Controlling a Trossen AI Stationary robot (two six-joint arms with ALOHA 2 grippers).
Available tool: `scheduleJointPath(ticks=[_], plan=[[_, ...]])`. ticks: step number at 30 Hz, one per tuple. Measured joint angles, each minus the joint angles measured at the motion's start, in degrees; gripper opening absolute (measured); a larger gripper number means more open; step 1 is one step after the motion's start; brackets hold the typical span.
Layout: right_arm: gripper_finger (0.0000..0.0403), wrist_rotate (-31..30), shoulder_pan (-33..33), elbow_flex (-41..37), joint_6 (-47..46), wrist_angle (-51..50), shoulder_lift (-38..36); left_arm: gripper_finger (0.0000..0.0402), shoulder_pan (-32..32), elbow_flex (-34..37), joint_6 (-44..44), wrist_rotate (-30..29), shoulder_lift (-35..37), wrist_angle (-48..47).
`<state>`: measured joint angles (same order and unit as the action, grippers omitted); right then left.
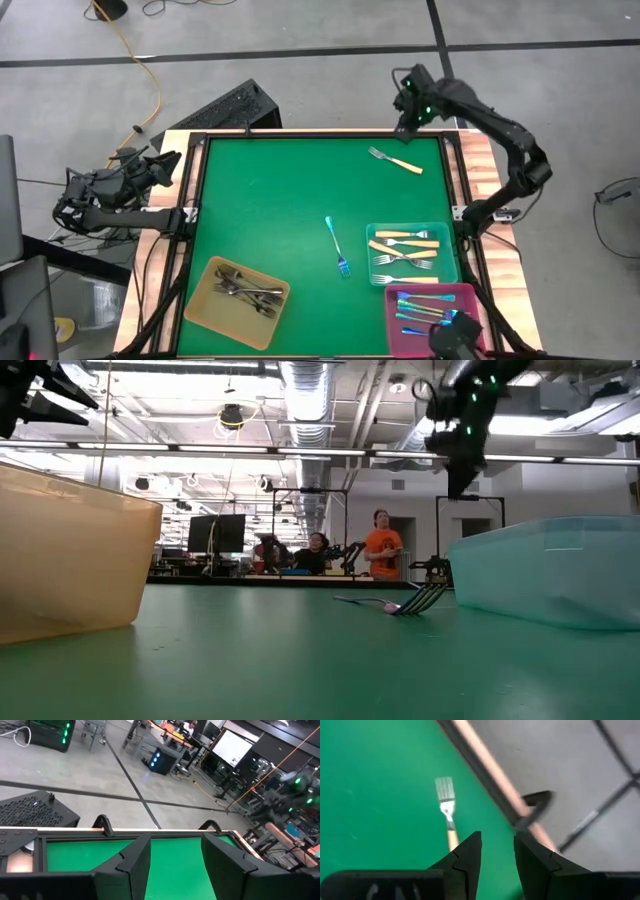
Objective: Sort silverware by color (type)
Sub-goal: Put the yellow fork into the green bin
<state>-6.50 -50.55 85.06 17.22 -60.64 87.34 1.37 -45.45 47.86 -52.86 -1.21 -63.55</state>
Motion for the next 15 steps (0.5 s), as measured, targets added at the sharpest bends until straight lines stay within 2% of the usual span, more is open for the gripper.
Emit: scheduleJointPath(ticks=[3,8,11,15], plan=[[0.0136,3.75,-0.82,-9.41,-0.51,6.62,-1.56,0.0158,0.00,0.00,0.00,-0.06,0.00,0.00],[0.0137,4.02,-0.83,-20.70,-0.58,14.09,-1.16,0.0158,0.00,0.00,0.02,-0.38,0.00,0.00],[0.0143,3.98,-0.48,-25.10,-0.40,16.98,0.03,0.0158,0.00,0.00,0.83,-0.52,0.00,0.00],[0.0165,3.79,-0.48,-26.21,-0.42,17.69,1.63,0.0158,0.00,0.00,1.31,-0.57,0.00,0.00]])
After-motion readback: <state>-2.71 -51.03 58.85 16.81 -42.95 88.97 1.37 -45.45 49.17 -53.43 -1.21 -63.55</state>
